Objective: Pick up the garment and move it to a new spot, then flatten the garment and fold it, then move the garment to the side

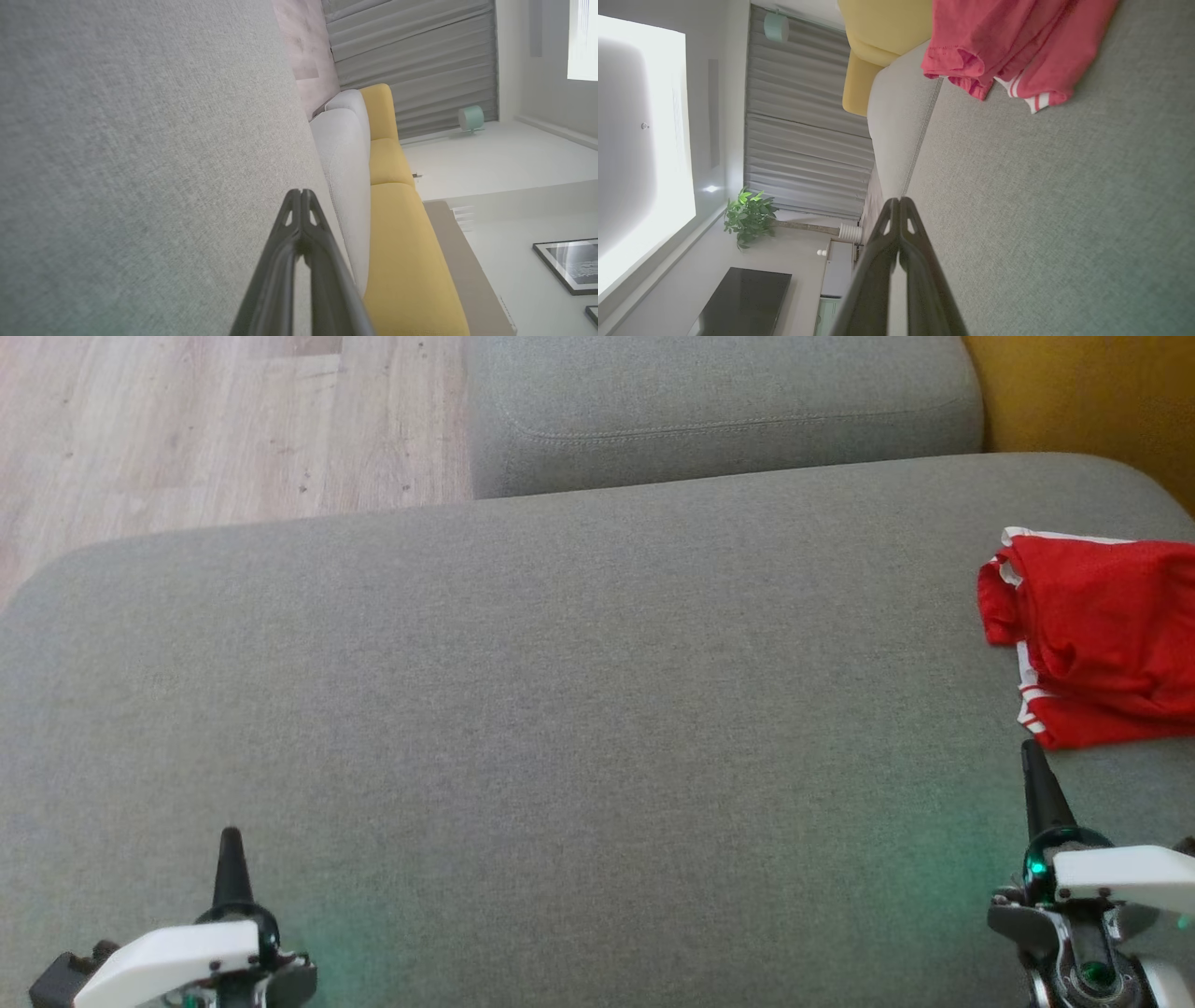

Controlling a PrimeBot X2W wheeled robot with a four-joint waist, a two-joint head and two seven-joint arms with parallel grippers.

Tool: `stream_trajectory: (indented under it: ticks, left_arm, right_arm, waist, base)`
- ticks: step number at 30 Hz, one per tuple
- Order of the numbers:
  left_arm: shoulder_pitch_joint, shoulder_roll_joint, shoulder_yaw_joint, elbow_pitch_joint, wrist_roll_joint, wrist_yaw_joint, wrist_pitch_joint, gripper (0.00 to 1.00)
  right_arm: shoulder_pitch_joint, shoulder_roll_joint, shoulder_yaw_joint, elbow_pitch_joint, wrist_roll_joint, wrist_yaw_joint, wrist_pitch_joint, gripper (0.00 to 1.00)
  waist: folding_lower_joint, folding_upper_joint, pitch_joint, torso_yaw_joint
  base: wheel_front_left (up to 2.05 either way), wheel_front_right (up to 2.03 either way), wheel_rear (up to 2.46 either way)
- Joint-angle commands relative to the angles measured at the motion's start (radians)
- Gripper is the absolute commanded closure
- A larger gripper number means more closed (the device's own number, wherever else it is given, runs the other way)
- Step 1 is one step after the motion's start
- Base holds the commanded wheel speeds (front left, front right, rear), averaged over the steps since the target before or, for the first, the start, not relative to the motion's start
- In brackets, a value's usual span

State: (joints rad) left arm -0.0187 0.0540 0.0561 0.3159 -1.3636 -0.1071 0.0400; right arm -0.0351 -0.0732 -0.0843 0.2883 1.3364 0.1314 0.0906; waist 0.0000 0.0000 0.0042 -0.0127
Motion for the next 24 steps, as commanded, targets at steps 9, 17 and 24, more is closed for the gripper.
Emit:
stream_trajectory:
  ticks: [9, 17, 24]
  left_arm:
    - [-0.071, 0.002, 0.042, -0.051, -0.107, -0.017, 0.033, 1.0]
    - [-0.081, -0.001, 0.051, -0.062, -0.185, -0.021, 0.056, 1.0]
    - [-0.089, -0.004, 0.058, -0.07, -0.245, -0.024, 0.074, 1.0]
  right_arm:
    - [-0.062, 0.01, -0.007, -0.041, 0.119, -0.001, 0.013, 1.0]
    - [-0.068, 0.017, -0.02, -0.042, 0.206, -0.001, 0.019, 1.0]
    - [-0.073, 0.023, -0.03, -0.043, 0.272, -0.001, 0.023, 1.0]
  waist:
    - [0.0, 0.0, 0.0, 0.005]
    - [0.0, 0.0, -0.001, 0.009]
    - [0.0, 0.0, -0.001, 0.013]
  base:
    - [0.0, 0.0, 0.0]
    - [0.0, 0.0, 0.0]
    - [0.0, 0.0, 0.0]
